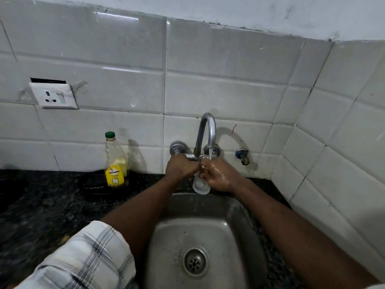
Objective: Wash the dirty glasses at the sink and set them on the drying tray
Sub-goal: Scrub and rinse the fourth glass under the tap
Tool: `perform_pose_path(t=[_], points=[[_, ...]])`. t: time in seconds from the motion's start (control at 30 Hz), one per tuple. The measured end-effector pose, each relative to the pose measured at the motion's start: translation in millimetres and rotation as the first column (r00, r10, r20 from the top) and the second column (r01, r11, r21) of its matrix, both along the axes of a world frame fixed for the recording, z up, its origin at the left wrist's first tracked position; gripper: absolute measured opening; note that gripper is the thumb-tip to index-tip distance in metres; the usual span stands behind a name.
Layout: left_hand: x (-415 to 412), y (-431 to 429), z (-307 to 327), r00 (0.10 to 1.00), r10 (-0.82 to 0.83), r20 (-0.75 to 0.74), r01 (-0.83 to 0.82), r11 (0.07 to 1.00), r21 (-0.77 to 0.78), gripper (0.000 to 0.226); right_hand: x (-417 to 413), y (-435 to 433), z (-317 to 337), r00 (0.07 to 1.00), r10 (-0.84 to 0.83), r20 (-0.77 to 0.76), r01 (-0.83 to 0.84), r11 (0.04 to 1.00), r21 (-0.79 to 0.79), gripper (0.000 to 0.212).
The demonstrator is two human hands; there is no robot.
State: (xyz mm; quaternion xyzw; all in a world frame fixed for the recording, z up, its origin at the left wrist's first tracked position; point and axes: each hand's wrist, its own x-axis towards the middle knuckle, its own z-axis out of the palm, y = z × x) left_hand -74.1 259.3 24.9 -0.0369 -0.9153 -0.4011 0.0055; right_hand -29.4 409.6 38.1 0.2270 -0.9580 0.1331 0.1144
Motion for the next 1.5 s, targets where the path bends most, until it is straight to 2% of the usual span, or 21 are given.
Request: perform_pose_path(t=[0.07,0.13,0.23,0.27,0.33,0.37,0.43,0.5,0.57,0.6,0.67,0.73,0.8,0.9,0.97,1.03,1.07,1.17,1.23,1.37,1.5], points=[[-10.9,-3.5,3.3,0.994,-0.066,0.085,0.066,0.998,0.003,0.033,2.0,-0.7,2.0,1.000,-0.004,-0.015,0.004,1.000,-0.009,0.008],[-17.1,-7.4,2.3,0.989,-0.048,0.141,0.042,0.998,0.045,0.042,3.0,0.4,0.5,1.000,0.004,-0.016,-0.005,0.999,-0.048,0.018],[-5.7,-6.9,-12.1,0.970,0.168,0.178,-0.201,0.961,0.190,0.041,6.8,1.6,-3.2,0.999,-0.002,-0.052,-0.001,0.997,-0.071,0.020],[0.0,-4.9,-21.8,0.949,0.207,0.239,-0.265,0.933,0.243,0.042,7.8,2.3,-5.8,0.997,-0.011,-0.077,0.006,0.998,-0.065,0.016],[13.0,0.6,-41.6,0.865,0.101,0.492,-0.315,0.872,0.375,0.047,10.6,3.6,-11.9,0.992,-0.032,-0.125,0.020,0.995,-0.101,0.013],[19.0,3.6,-47.6,0.790,-0.028,0.612,-0.330,0.823,0.462,0.053,12.5,4.0,-14.8,0.990,-0.040,-0.135,0.020,0.989,-0.145,0.013],[25.2,10.9,-55.0,0.688,-0.236,0.686,-0.382,0.685,0.620,0.068,18.9,2.0,-19.7,0.991,-0.070,-0.117,0.031,0.952,-0.305,0.012],[24.5,18.7,-54.3,0.713,-0.335,0.616,-0.426,0.490,0.761,0.068,26.0,-1.9,-21.9,0.992,-0.128,-0.008,0.104,0.835,-0.540,0.010],[23.5,24.4,-44.4,0.775,-0.323,0.544,-0.407,0.403,0.820,0.056,29.5,-1.2,-24.3,0.976,-0.176,0.125,0.213,0.694,-0.688,0.015],[20.8,26.2,-41.2,0.819,-0.260,0.512,-0.377,0.430,0.821,0.048,30.1,1.1,-25.6,0.964,-0.178,0.200,0.268,0.625,-0.734,0.018],[12.9,27.9,-38.2,0.894,-0.044,0.445,-0.338,0.583,0.738,0.041,31.3,4.8,-28.8,0.914,-0.080,0.398,0.389,0.448,-0.805,0.019],[9.0,25.3,-31.7,0.920,0.158,0.359,-0.350,0.745,0.568,0.053,32.4,6.6,-31.1,0.846,-0.028,0.533,0.513,0.319,-0.797,0.025],[6.9,20.1,-26.0,0.942,0.244,0.232,-0.321,0.860,0.396,0.062,31.0,9.8,-34.8,0.810,-0.134,0.571,0.580,0.333,-0.744,0.030],[6.4,11.7,-18.0,0.973,0.230,0.026,-0.231,0.958,0.172,0.057,28.1,13.5,-40.0,0.784,-0.323,0.530,0.616,0.506,-0.604,0.050],[7.1,4.3,-16.8,0.976,0.196,-0.092,-0.189,0.979,0.073,0.057,25.5,10.1,-43.1,0.854,-0.296,0.428,0.506,0.665,-0.550,0.064],[10.7,2.0,-12.0,0.982,0.115,-0.152,-0.121,0.992,-0.031,0.045,18.2,-0.9,-41.3,0.919,-0.140,0.368,0.318,0.816,-0.483,0.085],[14.2,2.6,-8.6,0.982,0.079,-0.169,-0.091,0.994,-0.067,0.038,13.6,-8.6,-41.7,0.923,-0.077,0.377,0.258,0.850,-0.459,0.091],[24.4,2.3,-1.5,0.971,0.028,-0.236,-0.050,0.995,-0.088,0.037,-2.8,-31.6,-50.2,0.925,-0.010,0.380,0.224,0.821,-0.525,0.075],[28.2,-8.7,-3.2,0.973,0.045,-0.226,-0.047,0.999,-0.002,0.041,-7.5,-43.9,-60.6,0.923,0.034,0.383,0.227,0.755,-0.615,0.066],[31.0,-60.6,-18.5,0.954,0.274,-0.120,-0.242,0.943,0.230,0.041,-13.4,-72.7,-72.3,0.942,0.032,0.333,0.243,0.619,-0.746,0.065],[31.6,-120.1,-47.3,0.907,0.421,0.029,-0.422,0.905,0.049,0.026,-22.6,-106.4,-90.5,0.927,0.020,0.374,0.289,0.599,-0.747,0.071]])
